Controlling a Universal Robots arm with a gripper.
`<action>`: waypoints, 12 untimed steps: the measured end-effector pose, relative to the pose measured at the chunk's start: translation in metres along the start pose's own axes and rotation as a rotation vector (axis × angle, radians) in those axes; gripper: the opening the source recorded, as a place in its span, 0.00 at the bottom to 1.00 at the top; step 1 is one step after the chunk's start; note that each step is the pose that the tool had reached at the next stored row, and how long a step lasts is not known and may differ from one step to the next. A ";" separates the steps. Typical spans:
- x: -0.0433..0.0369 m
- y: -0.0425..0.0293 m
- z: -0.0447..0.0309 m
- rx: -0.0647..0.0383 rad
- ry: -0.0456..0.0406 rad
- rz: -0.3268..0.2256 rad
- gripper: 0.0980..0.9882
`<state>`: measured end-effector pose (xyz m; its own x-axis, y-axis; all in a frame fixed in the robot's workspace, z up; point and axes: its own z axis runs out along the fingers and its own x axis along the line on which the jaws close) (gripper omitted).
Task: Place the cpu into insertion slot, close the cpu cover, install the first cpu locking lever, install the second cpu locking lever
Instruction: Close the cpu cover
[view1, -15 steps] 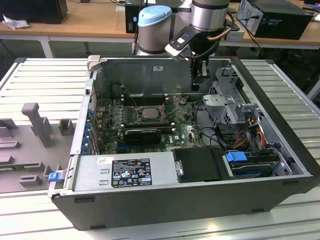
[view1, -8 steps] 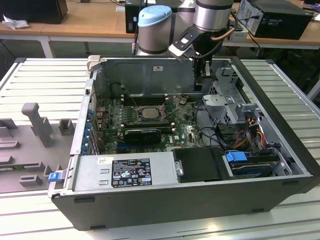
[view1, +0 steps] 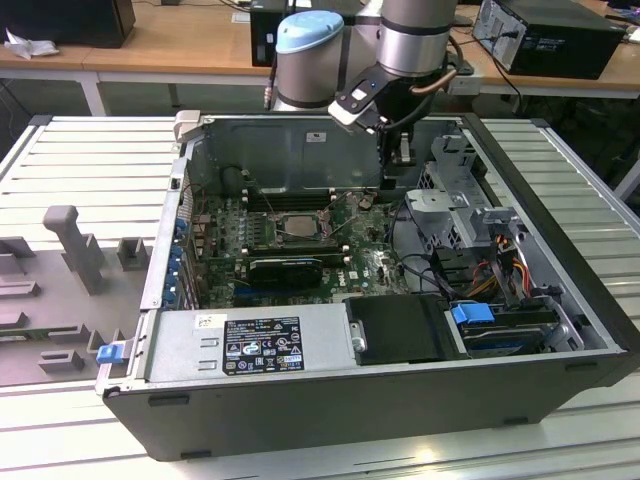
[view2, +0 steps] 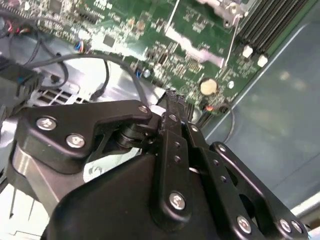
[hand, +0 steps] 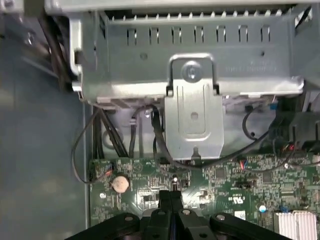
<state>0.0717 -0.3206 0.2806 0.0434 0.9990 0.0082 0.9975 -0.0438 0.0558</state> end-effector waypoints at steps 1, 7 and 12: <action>-0.0001 -0.0028 0.0028 0.001 -0.0001 0.000 0.01; -0.0015 -0.0063 0.0215 0.013 0.0029 -0.071 0.01; -0.0016 -0.0181 0.0290 0.014 0.0031 -0.076 0.01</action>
<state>0.0552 -0.3213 0.2506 -0.0326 0.9994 0.0076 0.9986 0.0322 0.0421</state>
